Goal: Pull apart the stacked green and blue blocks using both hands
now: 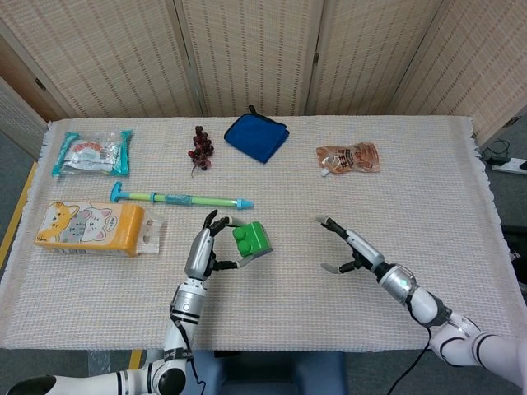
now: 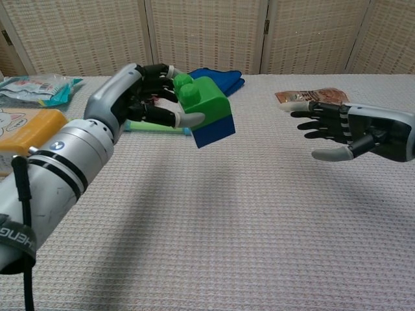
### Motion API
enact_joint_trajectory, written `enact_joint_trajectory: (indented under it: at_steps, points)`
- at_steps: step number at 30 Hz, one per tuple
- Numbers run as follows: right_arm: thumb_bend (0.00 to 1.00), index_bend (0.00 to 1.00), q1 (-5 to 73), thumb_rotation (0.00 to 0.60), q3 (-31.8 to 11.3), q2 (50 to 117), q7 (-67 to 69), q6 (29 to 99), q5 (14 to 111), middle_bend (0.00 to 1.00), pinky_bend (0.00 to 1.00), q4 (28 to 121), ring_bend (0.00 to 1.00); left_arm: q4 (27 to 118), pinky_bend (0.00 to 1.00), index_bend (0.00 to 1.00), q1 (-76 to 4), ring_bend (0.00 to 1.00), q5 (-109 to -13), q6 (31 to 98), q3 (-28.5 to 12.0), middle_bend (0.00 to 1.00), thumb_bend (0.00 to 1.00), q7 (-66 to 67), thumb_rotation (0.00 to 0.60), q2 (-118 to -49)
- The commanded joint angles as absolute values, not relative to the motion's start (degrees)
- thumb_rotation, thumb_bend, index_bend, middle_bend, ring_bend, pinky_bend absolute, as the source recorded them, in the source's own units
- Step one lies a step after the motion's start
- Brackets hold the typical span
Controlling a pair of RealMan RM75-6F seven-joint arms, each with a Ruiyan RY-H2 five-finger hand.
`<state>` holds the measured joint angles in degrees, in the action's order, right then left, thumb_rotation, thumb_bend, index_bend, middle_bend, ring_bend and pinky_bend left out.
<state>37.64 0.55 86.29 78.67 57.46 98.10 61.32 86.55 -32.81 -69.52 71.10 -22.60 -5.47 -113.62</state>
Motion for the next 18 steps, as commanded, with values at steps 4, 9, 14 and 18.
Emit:
enact_joint_trajectory:
  at_steps: [4, 9, 14, 18]
  points:
    - [0.34, 0.0, 44.19, 0.6, 2.32, 93.74, 94.4, 58.44, 100.31, 0.0, 0.0, 52.27, 0.0, 86.55, 0.04, 0.67, -32.91, 0.33, -69.15, 71.33, -22.54, 0.85, 0.44, -5.48, 0.6, -113.52]
    - [0.34, 0.0, 47.01, 0.6, 2.34, 95.31, 101.82, 59.4, 100.34, 0.0, 0.0, 51.16, 0.0, 86.3, 0.04, 0.68, -33.11, 0.33, -69.28, 71.39, -22.19, 0.85, 0.44, -6.04, 0.6, -113.74]
    - [0.34, 0.0, 49.13, 0.6, 2.58, 95.41, 103.82, 60.07, 100.42, 0.0, 0.0, 52.22, 0.0, 85.82, 0.04, 0.68, -33.3, 0.33, -68.9, 71.27, -22.42, 0.85, 0.44, -6.38, 0.6, -113.58]
    - [0.34, 0.0, 50.01, 0.6, 2.85, 95.44, 103.45, 59.75, 99.87, 0.0, 0.0, 53.29, 0.0, 85.86, 0.04, 0.68, -33.29, 0.33, -68.71, 71.15, -22.4, 0.85, 0.44, -6.94, 0.6, -113.34]
